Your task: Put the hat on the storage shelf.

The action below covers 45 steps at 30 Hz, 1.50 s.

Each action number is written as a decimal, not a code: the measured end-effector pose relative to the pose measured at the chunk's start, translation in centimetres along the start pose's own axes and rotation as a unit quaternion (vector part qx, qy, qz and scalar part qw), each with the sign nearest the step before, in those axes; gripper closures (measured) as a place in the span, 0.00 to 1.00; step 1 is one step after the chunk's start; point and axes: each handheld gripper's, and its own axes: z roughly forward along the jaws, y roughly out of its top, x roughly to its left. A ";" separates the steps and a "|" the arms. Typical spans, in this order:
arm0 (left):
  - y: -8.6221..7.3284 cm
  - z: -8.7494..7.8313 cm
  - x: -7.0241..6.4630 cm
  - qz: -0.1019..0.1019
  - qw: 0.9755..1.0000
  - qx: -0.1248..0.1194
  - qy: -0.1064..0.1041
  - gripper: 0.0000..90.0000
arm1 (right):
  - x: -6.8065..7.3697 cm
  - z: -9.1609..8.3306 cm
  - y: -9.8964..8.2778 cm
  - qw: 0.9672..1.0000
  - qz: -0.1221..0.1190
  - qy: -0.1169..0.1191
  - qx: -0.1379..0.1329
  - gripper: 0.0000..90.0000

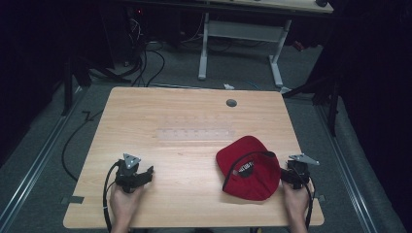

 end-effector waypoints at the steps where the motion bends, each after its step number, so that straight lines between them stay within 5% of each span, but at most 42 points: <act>1: 0.0 0.0 0.0 0.000 1.000 0.000 0.000 0.35 | 0.0 0.0 0.0 1.000 0.000 0.000 0.000 0.42; 23: 0.0 0.0 -0.1 0.001 1.000 0.002 -0.002 0.33 | 0.0 0.1 0.1 1.000 -0.005 0.006 0.002 0.42; 28: 0.0 0.0 -0.1 0.000 1.000 0.002 -0.002 0.33 | -0.3 0.2 0.2 1.000 0.011 0.015 -0.002 0.44; 45: 0.0 0.0 -0.1 0.000 1.000 0.002 -0.001 0.33 | -1.0 -3.9 2.1 0.996 0.031 0.041 -0.078 0.49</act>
